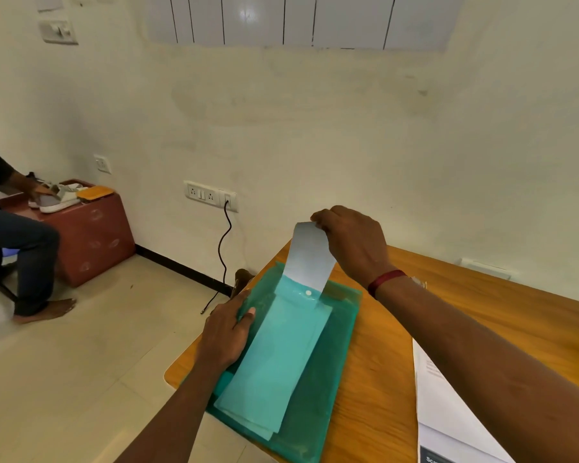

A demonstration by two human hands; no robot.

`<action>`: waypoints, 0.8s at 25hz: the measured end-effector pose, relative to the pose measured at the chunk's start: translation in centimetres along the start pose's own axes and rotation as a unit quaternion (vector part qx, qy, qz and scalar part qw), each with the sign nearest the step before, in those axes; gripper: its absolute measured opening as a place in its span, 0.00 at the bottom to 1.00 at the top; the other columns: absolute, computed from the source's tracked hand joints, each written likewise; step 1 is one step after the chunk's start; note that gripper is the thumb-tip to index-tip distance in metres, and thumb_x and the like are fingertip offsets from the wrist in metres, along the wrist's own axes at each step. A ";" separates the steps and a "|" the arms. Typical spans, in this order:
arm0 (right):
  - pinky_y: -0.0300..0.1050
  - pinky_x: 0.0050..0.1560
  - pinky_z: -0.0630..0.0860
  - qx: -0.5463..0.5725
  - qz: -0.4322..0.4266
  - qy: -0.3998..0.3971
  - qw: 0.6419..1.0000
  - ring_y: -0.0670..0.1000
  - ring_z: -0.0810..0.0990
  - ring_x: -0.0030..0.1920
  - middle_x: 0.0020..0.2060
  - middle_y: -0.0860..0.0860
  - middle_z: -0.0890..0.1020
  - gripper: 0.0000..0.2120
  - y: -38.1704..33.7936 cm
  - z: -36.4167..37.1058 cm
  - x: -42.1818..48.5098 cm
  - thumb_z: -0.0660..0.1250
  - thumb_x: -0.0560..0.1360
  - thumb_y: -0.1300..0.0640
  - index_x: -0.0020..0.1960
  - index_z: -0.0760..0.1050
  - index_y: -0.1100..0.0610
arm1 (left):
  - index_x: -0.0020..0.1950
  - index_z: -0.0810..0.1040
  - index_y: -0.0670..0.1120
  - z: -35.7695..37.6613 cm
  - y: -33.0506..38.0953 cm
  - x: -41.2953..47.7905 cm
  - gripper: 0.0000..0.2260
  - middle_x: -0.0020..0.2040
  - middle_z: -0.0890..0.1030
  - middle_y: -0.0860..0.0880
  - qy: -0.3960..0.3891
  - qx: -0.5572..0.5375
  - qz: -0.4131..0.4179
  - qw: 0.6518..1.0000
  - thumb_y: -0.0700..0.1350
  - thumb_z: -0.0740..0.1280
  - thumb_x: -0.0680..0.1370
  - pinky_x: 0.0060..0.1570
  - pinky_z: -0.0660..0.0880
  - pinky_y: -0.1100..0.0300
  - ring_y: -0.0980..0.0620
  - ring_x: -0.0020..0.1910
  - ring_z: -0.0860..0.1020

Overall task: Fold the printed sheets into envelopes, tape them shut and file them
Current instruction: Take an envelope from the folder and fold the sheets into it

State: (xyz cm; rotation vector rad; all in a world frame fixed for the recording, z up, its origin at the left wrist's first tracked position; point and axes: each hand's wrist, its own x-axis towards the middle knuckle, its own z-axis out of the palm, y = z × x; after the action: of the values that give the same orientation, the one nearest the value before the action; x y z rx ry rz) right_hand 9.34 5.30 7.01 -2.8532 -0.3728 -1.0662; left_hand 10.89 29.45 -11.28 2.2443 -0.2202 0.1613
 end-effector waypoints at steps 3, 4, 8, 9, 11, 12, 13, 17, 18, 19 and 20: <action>0.52 0.39 0.77 0.027 0.016 0.046 0.998 0.59 0.80 0.45 0.46 0.54 0.83 0.14 0.0 -1.6 0.1 0.62 0.77 0.65 0.60 0.79 0.56 | 0.75 0.66 0.56 -0.1 0.0 0.1 0.21 0.62 0.78 0.47 -0.011 0.007 0.003 1.000 0.53 0.60 0.82 0.65 0.72 0.46 0.46 0.61 0.75; 0.52 0.39 0.77 0.036 0.022 0.062 0.997 0.59 0.81 0.45 0.46 0.54 0.83 0.14 0.0 -2.0 0.1 0.63 0.77 0.65 0.59 0.80 0.56 | 0.75 0.66 0.56 -0.2 0.0 0.2 0.20 0.61 0.78 0.47 -0.012 0.010 0.006 1.000 0.53 0.60 0.82 0.63 0.73 0.45 0.46 0.60 0.76; 0.52 0.42 0.79 0.087 0.057 0.115 0.988 0.57 0.82 0.45 0.46 0.54 0.84 0.12 0.0 -2.9 -0.8 0.63 0.77 0.65 0.57 0.81 0.57 | 0.75 0.67 0.56 -0.3 0.2 0.0 0.20 0.57 0.80 0.47 -0.010 0.011 0.019 1.000 0.53 0.59 0.82 0.59 0.75 0.46 0.48 0.55 0.77; 0.51 0.44 0.79 0.115 0.083 0.122 0.982 0.56 0.82 0.46 0.47 0.53 0.85 0.12 0.1 -2.8 -1.2 0.63 0.77 0.64 0.56 0.81 0.57 | 0.75 0.66 0.56 -0.4 0.3 0.0 0.20 0.56 0.80 0.47 -0.012 0.008 0.025 1.000 0.53 0.59 0.82 0.59 0.75 0.46 0.48 0.55 0.77; 0.43 0.48 0.78 0.186 0.164 0.129 0.960 0.50 0.81 0.48 0.48 0.50 0.85 0.11 0.3 -2.6 -2.1 0.64 0.78 0.63 0.56 0.82 0.56 | 0.75 0.67 0.57 -0.5 0.4 -0.2 0.20 0.57 0.80 0.49 -0.008 -0.003 0.045 0.999 0.51 0.60 0.82 0.58 0.76 0.48 0.49 0.54 0.78; 0.36 0.48 0.75 0.223 0.210 0.136 0.942 0.46 0.81 0.47 0.48 0.48 0.85 0.10 0.4 -2.4 -2.6 0.64 0.77 0.63 0.55 0.82 0.55 | 0.74 0.67 0.58 -0.5 0.5 -0.2 0.19 0.57 0.81 0.49 0.000 -0.009 0.059 0.998 0.50 0.60 0.83 0.57 0.76 0.49 0.49 0.54 0.78; 0.31 0.46 0.73 0.254 0.254 0.146 0.922 0.42 0.79 0.44 0.46 0.46 0.84 0.10 0.5 -2.1 -3.4 0.65 0.77 0.62 0.54 0.82 0.54 | 0.73 0.68 0.58 -0.6 0.7 -0.3 0.18 0.57 0.81 0.50 0.007 -0.013 0.073 0.997 0.50 0.59 0.83 0.55 0.77 0.50 0.50 0.53 0.79; 0.43 0.45 0.80 0.356 0.404 0.163 0.827 0.40 0.79 0.41 0.40 0.40 0.81 0.08 0.3 0.2 -7.9 0.69 0.76 0.59 0.45 0.78 0.46 | 0.74 0.68 0.53 -0.5 0.7 -0.9 0.20 0.67 0.77 0.47 0.059 -0.015 0.062 0.996 0.53 0.56 0.82 0.65 0.71 0.47 0.45 0.64 0.75; 0.46 0.45 0.81 0.383 0.439 0.157 0.797 0.42 0.80 0.42 0.41 0.42 0.81 0.09 0.1 1.0 -9.4 0.69 0.76 0.59 0.43 0.77 0.45 | 0.74 0.68 0.52 -0.4 0.7 -1.0 0.21 0.68 0.76 0.47 0.071 -0.018 0.052 0.996 0.55 0.55 0.82 0.66 0.70 0.47 0.45 0.66 0.74; 0.48 0.46 0.81 0.410 0.472 0.151 0.766 0.44 0.81 0.43 0.42 0.45 0.83 0.09 0.0 1.7 -10.8 0.70 0.76 0.59 0.43 0.77 0.45 | 0.74 0.68 0.51 -0.5 0.8 -1.1 0.22 0.69 0.75 0.47 0.077 -0.022 0.051 0.995 0.56 0.55 0.81 0.67 0.69 0.46 0.45 0.66 0.73; 0.50 0.48 0.82 0.435 0.501 0.144 0.734 0.47 0.82 0.44 0.44 0.49 0.84 0.08 0.0 2.4 -12.1 0.70 0.76 0.58 0.44 0.77 0.46 | 0.74 0.68 0.51 -0.6 1.0 -1.1 0.23 0.69 0.75 0.47 0.078 -0.019 0.058 0.995 0.58 0.55 0.81 0.67 0.69 0.46 0.45 0.66 0.73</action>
State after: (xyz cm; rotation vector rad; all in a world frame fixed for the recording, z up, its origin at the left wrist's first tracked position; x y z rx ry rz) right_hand 2.01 3.23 -2.72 -1.5560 0.5302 -0.7294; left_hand 9.54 29.44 -10.38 2.1696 -0.2669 0.3887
